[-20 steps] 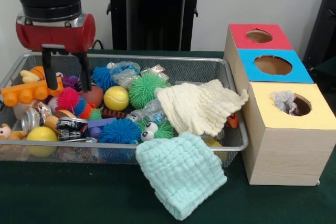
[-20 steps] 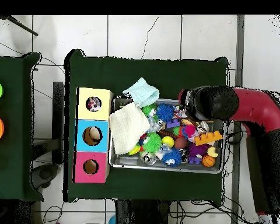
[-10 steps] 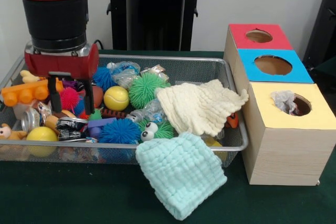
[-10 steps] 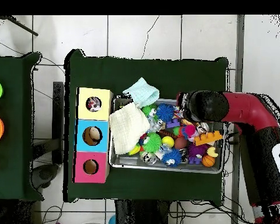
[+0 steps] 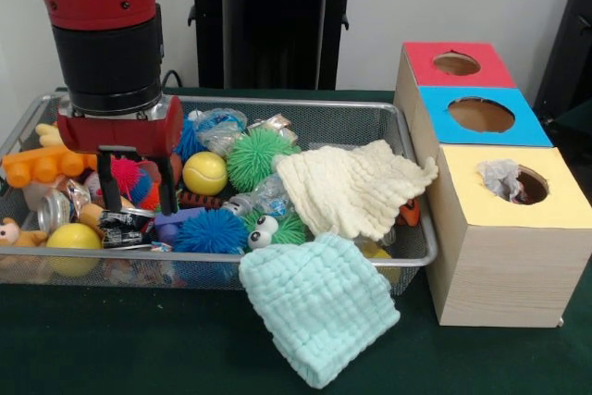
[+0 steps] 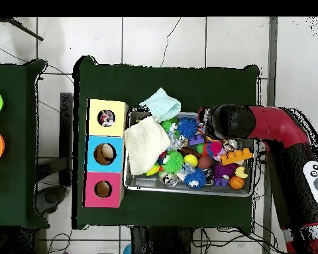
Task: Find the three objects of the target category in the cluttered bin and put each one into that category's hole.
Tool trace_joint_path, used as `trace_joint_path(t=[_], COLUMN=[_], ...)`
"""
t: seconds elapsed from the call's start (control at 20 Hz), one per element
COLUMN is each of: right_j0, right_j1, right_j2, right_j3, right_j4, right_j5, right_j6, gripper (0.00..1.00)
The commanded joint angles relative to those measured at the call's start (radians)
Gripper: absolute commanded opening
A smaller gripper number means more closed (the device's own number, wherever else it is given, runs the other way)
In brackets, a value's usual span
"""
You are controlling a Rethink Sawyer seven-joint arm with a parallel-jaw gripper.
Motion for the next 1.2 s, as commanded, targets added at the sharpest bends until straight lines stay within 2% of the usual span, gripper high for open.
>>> trace_joint_path(t=[0.05,1.2], right_j0=[0.002,0.012], right_j1=[0.032,0.122], right_j2=[0.03,0.009], right_j3=[-0.045,-0.086], right_j4=[-0.03,-0.088], right_j5=[-0.008,-0.097], right_j6=[-0.197,-0.195], gripper=[1.0,1.0])
